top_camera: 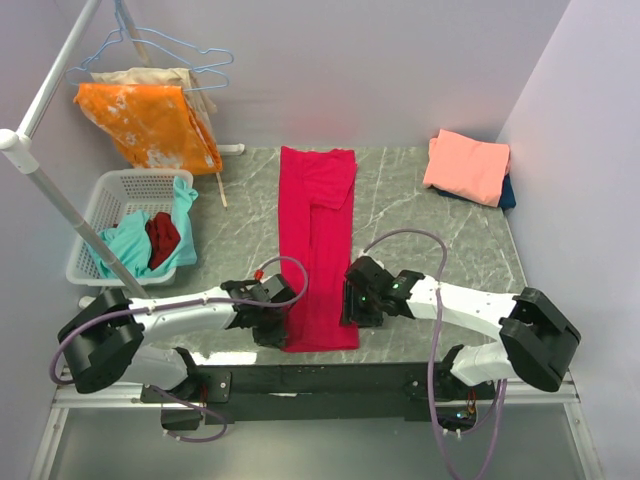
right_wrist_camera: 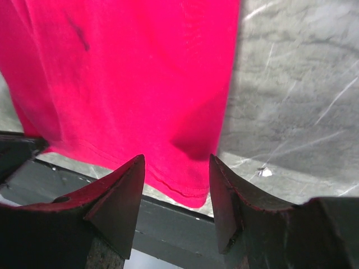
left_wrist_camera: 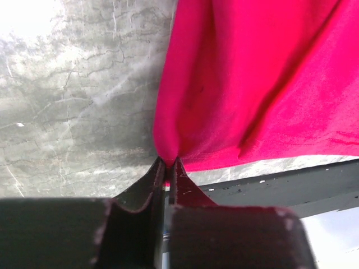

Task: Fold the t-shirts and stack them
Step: Fold the tshirt

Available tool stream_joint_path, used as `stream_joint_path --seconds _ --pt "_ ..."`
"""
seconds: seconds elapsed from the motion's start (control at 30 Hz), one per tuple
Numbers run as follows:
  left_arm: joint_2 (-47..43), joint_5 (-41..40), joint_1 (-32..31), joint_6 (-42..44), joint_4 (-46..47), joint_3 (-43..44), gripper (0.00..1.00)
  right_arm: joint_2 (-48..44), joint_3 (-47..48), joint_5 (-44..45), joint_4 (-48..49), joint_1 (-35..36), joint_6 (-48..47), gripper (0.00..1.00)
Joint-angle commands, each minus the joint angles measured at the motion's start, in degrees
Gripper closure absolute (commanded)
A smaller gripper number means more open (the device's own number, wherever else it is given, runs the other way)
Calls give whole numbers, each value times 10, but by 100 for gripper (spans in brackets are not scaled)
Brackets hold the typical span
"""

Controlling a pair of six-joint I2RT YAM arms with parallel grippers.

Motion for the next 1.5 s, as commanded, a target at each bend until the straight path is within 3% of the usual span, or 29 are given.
stream_joint_path --seconds 0.0,0.23,0.57,0.67,0.7,0.77,0.87,1.0,1.13,1.47 --pt "-18 -43 -5 -19 -30 -12 99 8 -7 -12 -9 15 1 44" --pt "-62 -54 -27 -53 -57 -11 99 -7 -24 -30 -19 44 7 43" --pt "-44 -49 -67 -78 -33 -9 99 19 -40 -56 7 75 14 43" --pt "-38 -54 -72 -79 -31 -2 99 26 -43 -58 19 76 12 57" --pt "-35 -57 -72 -80 -34 3 99 30 -40 -57 17 76 11 77" --pt "-33 -65 -72 -88 -58 10 99 32 -36 -41 1 77 15 100" --pt "-53 -89 -73 -114 -85 14 99 11 -38 -23 -24 79 28 100" --pt "-146 -136 -73 -168 -154 9 99 -45 -46 3 -57 79 45 100" --pt "-220 -150 -73 -185 -165 18 99 -86 -40 4 -73 79 50 100" --pt "-194 -171 -77 -152 -198 85 99 -112 29 14 -101 80 35 100"
